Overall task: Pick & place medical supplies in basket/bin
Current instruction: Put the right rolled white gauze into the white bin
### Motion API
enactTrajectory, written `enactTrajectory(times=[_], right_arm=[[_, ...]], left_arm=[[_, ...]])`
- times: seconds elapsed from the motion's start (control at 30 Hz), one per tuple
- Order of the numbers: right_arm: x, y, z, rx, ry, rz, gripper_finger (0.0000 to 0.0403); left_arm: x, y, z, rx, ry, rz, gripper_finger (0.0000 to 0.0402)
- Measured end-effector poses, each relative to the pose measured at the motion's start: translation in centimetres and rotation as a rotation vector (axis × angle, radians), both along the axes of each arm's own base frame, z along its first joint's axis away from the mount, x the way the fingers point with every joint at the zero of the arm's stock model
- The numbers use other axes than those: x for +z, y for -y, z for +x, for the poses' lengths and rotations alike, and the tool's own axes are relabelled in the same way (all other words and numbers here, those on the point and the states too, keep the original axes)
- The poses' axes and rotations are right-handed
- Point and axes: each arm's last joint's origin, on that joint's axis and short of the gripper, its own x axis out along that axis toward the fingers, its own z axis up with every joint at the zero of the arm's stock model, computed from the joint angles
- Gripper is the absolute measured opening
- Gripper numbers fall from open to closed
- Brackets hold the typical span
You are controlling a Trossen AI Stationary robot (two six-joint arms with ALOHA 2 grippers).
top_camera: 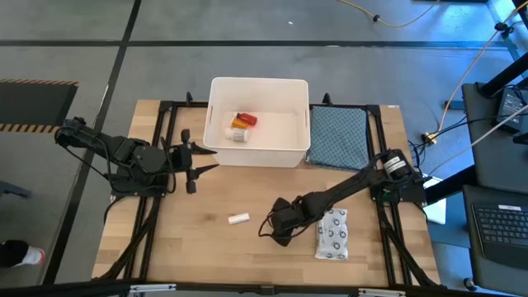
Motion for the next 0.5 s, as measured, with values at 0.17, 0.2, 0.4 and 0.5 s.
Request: enactTrajectory(times=[0.17, 0.2, 0.4, 0.5], right_arm=[[-0.5, 0.2, -0.5, -0.001, -0.008, -0.007, 0.0168], [-0.5, 0.2, -0.5, -0.001, -0.01, -0.008, 0.0162], [-0.2, 0.7, 0.0, 0.021, 0.003, -0.001, 0.0092], [1.3, 1.3, 1.6, 0.092, 0.089, 0.031, 0.006]], left_arm=[[0.0, 0.0, 0.0, 0.001, 0.001, 0.0, 0.0169], [0.0, 0.0, 0.0, 0.001, 0.001, 0.002, 0.0169], [0.0, 0.0, 0.0, 0.001, 0.002, 0.001, 0.0169], [0.0, 0.0, 0.0, 0.0, 0.001, 0.005, 0.0169]])
